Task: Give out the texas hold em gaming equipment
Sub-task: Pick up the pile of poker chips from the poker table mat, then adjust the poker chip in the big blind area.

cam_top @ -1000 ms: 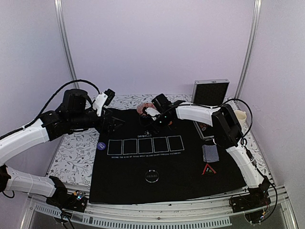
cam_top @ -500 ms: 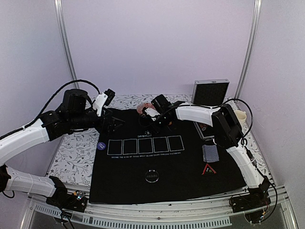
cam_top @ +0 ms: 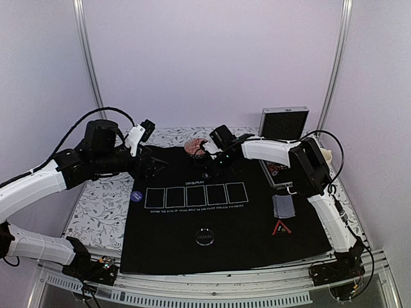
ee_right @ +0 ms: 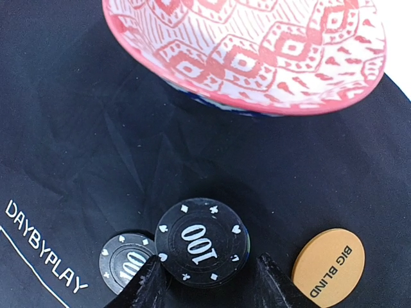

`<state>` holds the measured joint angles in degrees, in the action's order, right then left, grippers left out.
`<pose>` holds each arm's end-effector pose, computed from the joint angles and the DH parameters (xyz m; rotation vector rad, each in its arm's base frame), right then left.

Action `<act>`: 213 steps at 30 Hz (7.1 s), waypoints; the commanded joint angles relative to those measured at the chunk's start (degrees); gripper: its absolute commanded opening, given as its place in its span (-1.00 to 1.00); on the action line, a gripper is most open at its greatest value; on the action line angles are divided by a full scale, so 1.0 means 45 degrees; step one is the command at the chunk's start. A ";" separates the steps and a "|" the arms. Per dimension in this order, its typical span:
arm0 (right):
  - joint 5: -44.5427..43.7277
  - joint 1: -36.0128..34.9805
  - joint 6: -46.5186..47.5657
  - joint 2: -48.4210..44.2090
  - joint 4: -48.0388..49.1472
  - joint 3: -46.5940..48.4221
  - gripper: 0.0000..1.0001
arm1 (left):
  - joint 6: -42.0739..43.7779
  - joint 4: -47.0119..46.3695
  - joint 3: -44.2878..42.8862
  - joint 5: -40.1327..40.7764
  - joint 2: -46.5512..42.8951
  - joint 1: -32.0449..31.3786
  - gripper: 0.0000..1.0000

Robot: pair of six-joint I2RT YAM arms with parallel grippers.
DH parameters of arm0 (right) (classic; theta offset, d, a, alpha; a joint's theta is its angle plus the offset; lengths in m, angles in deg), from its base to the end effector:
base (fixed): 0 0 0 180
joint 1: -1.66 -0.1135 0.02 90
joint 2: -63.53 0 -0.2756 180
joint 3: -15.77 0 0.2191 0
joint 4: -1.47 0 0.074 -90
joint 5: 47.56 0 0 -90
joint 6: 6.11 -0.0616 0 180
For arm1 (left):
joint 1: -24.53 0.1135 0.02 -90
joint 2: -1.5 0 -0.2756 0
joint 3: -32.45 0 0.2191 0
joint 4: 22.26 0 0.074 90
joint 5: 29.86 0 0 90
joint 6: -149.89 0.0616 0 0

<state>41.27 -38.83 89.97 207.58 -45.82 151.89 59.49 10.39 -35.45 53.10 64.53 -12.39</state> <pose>0.4096 0.3480 0.1337 -0.9997 2.3435 0.2112 0.1816 -0.1459 0.3147 0.7294 1.9628 -0.5260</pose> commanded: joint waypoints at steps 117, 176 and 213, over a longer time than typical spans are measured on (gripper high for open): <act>-0.1399 -0.1324 -0.4255 0.0253 -0.2527 0.0080 0.29 | 0.0148 -0.0196 0.0171 -0.0139 -0.0089 0.0198 0.82; -0.1102 -0.1252 -0.3970 -0.0929 -0.2414 -0.0544 0.13 | 0.0190 -0.0202 0.0229 -0.0015 -0.0181 0.0212 0.83; 0.1998 0.1072 0.5514 -0.8030 -0.1040 -0.6272 0.37 | 0.0227 -0.0225 0.0210 -0.0026 0.0063 0.0218 0.83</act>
<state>42.15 -39.04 93.27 182.90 -52.73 132.18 59.90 10.19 -35.02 53.10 64.55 -12.37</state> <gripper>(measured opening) 0.673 0.916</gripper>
